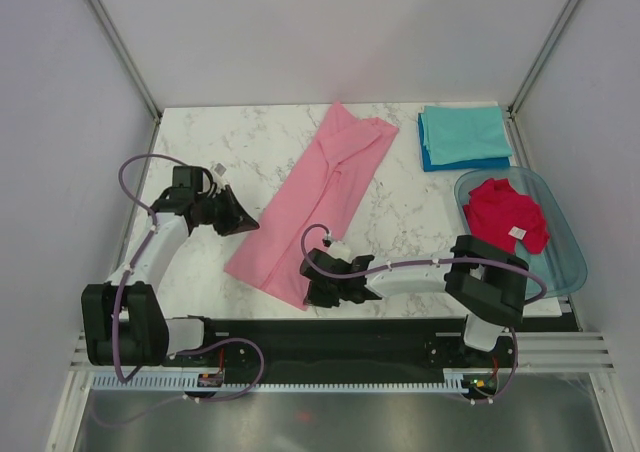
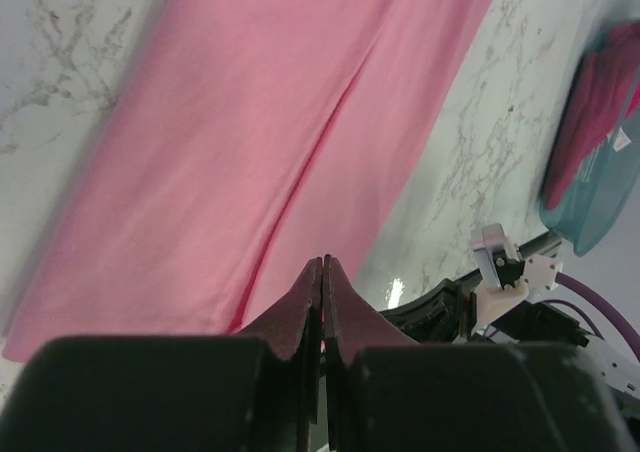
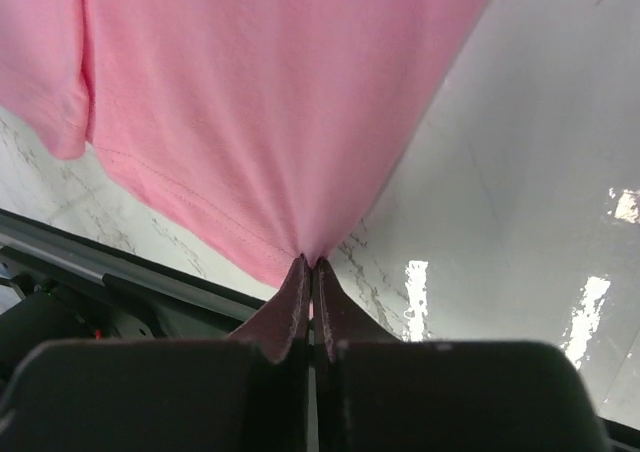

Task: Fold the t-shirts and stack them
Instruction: Fold the tshirt

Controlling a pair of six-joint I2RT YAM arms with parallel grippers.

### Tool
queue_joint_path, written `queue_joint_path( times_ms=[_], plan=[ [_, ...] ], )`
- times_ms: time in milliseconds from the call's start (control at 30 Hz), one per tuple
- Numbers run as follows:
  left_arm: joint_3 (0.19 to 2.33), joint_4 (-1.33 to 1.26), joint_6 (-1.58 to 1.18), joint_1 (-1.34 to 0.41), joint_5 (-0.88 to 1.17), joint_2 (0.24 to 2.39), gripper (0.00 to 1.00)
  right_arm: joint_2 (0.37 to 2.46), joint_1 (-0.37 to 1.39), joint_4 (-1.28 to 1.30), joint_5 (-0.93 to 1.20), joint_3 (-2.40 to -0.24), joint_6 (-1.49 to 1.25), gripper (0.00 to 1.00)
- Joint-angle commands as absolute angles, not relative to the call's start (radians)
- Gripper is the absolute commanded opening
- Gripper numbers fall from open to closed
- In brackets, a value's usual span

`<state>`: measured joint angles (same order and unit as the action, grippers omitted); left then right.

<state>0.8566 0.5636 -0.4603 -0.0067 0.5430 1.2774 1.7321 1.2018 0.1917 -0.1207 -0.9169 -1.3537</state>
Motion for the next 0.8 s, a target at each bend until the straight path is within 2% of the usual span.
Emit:
queue_joint_path(
  times_ms=[0,133,200,300,400,567,767],
  plan=[
    [0.845,0.531,-0.407,-0.008,0.673,1.246,0.07,1.715,1.206,0.216,-0.112,-0.896,-1.307,0.01],
    [0.831,0.546,-0.438,-0.099,0.687,1.212,0.09,1.64,1.187,0.29,-0.092,-0.855,-1.258,0.0],
    [0.816,0.545,-0.471,-0.173,0.617,1.171,0.12,1.605,1.177,0.308,-0.054,-0.806,-1.215,0.0],
    [0.81,0.545,-0.564,-0.423,0.508,1.154,0.19,1.527,1.141,0.382,-0.038,-0.743,-1.178,0.0],
    [0.749,0.499,-0.664,-0.486,0.499,1.121,0.2,1.403,1.109,0.488,-0.077,-0.692,-1.151,0.0],
    [0.655,0.489,-0.699,-0.495,0.44,1.052,0.27,1.235,1.06,0.569,-0.077,-0.572,-1.137,0.0],
    [0.582,0.47,-0.781,-0.652,0.347,1.085,0.33,1.114,1.023,0.638,-0.075,-0.522,-1.109,0.0]
  ],
)
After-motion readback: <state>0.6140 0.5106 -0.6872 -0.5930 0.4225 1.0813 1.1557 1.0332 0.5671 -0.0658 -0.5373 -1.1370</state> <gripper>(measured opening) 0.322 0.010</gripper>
